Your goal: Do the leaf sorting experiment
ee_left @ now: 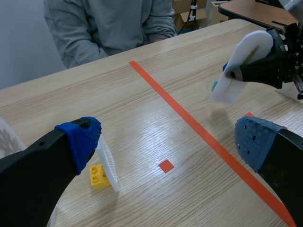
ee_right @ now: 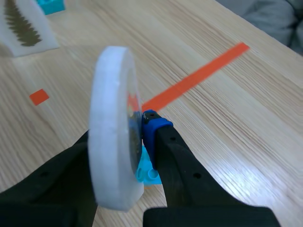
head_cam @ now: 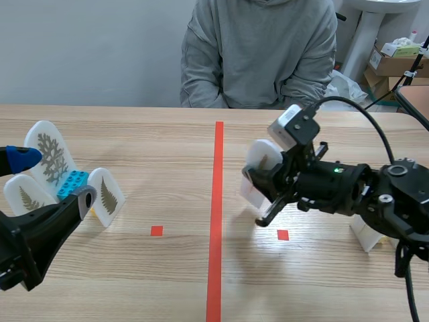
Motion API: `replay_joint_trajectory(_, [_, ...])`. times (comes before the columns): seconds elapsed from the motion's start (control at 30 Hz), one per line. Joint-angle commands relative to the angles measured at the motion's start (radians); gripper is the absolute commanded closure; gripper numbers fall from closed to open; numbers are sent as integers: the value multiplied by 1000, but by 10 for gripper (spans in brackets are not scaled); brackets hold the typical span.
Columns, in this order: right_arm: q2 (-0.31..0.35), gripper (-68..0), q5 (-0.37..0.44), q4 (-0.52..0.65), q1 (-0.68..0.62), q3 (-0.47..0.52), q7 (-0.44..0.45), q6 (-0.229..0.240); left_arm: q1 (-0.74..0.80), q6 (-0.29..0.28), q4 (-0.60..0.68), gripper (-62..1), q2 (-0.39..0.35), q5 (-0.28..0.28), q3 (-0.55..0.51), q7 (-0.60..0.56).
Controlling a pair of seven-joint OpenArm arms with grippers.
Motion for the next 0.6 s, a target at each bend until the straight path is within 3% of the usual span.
replay_joint_trajectory(0.0, [6,-46,29,10,1,28,3,0,-3,-2,21,-602,8,-6,5,-13])
replay_joint_trajectory(0.17, [6,-46,93,10,-34,129,-35,0,-3,-2,21,-602,8,-6,5,-13])
replay_joint_trajectory(0.57, [6,-46,97,10,-105,303,-64,-21,-3,-2,21,-602,8,-6,5,-13])
